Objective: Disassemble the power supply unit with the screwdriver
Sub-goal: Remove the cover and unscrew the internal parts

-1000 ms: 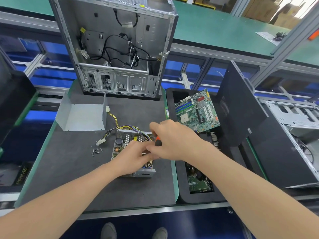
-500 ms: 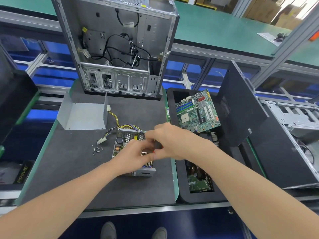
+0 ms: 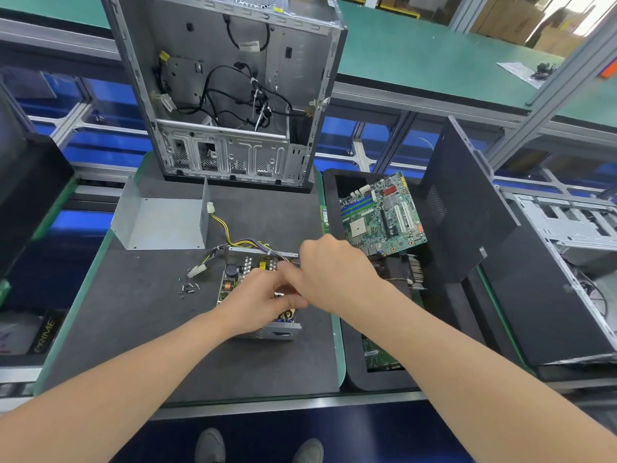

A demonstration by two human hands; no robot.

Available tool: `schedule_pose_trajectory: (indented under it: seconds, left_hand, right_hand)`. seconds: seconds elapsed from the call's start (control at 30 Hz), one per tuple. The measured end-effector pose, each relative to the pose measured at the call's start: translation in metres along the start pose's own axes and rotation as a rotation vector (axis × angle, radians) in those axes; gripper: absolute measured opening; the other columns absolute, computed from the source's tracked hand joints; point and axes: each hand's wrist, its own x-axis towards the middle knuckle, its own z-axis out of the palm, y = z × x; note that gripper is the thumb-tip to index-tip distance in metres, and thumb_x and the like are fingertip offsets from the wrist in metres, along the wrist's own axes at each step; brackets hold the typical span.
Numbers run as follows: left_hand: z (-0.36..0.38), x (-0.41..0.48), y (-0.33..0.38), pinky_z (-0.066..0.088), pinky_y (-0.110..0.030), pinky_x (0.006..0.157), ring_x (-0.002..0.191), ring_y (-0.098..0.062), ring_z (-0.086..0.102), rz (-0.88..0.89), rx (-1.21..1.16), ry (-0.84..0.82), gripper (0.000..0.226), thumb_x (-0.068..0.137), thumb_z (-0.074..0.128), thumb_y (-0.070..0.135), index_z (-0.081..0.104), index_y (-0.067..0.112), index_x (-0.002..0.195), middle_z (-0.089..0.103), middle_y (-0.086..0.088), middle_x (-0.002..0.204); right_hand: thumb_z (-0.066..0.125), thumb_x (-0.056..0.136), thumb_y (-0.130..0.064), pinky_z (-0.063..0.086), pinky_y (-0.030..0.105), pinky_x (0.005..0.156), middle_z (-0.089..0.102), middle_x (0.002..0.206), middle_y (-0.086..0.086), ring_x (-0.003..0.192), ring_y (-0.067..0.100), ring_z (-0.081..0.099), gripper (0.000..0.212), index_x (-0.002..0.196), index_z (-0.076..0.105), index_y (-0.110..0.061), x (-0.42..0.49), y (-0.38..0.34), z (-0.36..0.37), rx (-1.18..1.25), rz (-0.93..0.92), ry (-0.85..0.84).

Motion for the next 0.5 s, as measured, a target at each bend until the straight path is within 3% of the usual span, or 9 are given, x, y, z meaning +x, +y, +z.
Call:
schedule_pose_trajectory:
  seconds: [0.07, 0.17, 0.27, 0.33, 0.4, 0.5]
  left_hand:
    - [-0.001, 0.0, 0.0, 0.046, -0.012, 0.07, 0.085, 0.003, 0.07, 0.004, -0.068, 0.002, 0.027, 0.094, 0.078, 0.014, 0.071, 0.04, 0.088, 0.077, 0.021, 0.088]
    - [-0.001, 0.0, -0.003, 0.043, -0.013, 0.062, 0.07, 0.001, 0.061, 0.001, -0.081, -0.006, 0.009, 0.092, 0.078, 0.018, 0.075, 0.026, 0.093, 0.075, 0.017, 0.083]
    - [-0.001, 0.001, -0.005, 0.055, -0.03, 0.069, 0.075, 0.001, 0.064, -0.035, -0.096, -0.01, 0.006, 0.095, 0.075, 0.022, 0.072, 0.018, 0.092, 0.073, 0.019, 0.081]
    - [-0.001, 0.001, -0.003, 0.058, -0.03, 0.074, 0.082, -0.001, 0.07, -0.034, -0.099, -0.011, 0.013, 0.097, 0.072, 0.026, 0.072, 0.015, 0.09, 0.075, 0.019, 0.082]
    - [-0.001, 0.0, -0.001, 0.046, -0.013, 0.06, 0.071, 0.008, 0.064, -0.001, -0.045, -0.003, 0.017, 0.098, 0.07, 0.023, 0.07, 0.024, 0.082, 0.07, 0.027, 0.076]
    - [-0.001, 0.0, 0.004, 0.034, -0.01, 0.052, 0.057, 0.007, 0.051, 0.033, -0.007, 0.009, 0.038, 0.096, 0.066, 0.015, 0.057, 0.044, 0.073, 0.06, 0.03, 0.064]
  right_hand:
    - [0.052, 0.097, -0.038, 0.032, 0.031, 0.056, 0.031, 0.067, 0.003, 0.078, 0.036, 0.056, 0.027, 0.083, 0.043, -0.017, 0.005, 0.001, -0.001, 0.018, -0.032, -0.066]
    - [0.059, 0.089, -0.027, 0.024, 0.028, 0.046, 0.037, 0.069, 0.003, 0.072, 0.035, 0.051, 0.015, 0.09, 0.048, -0.016, 0.008, 0.007, -0.006, 0.029, -0.164, -0.123]
    - [0.062, 0.088, -0.026, 0.037, 0.031, 0.052, 0.05, 0.081, 0.005, 0.075, 0.035, 0.056, 0.015, 0.091, 0.048, -0.02, 0.009, 0.012, -0.007, 0.048, -0.284, -0.161]
    - [0.064, 0.088, -0.027, 0.041, 0.033, 0.057, 0.051, 0.089, 0.003, 0.079, 0.033, 0.058, 0.018, 0.091, 0.046, -0.023, 0.008, 0.013, -0.006, 0.063, -0.33, -0.184]
    - [0.064, 0.088, -0.03, 0.039, 0.033, 0.057, 0.049, 0.09, 0.002, 0.08, 0.033, 0.058, 0.021, 0.09, 0.044, -0.025, 0.007, 0.013, -0.004, 0.072, -0.349, -0.174]
    - [0.061, 0.086, -0.035, 0.043, 0.035, 0.059, 0.051, 0.09, 0.002, 0.08, 0.034, 0.057, 0.024, 0.091, 0.04, -0.024, 0.005, 0.014, -0.007, 0.061, -0.356, -0.144]
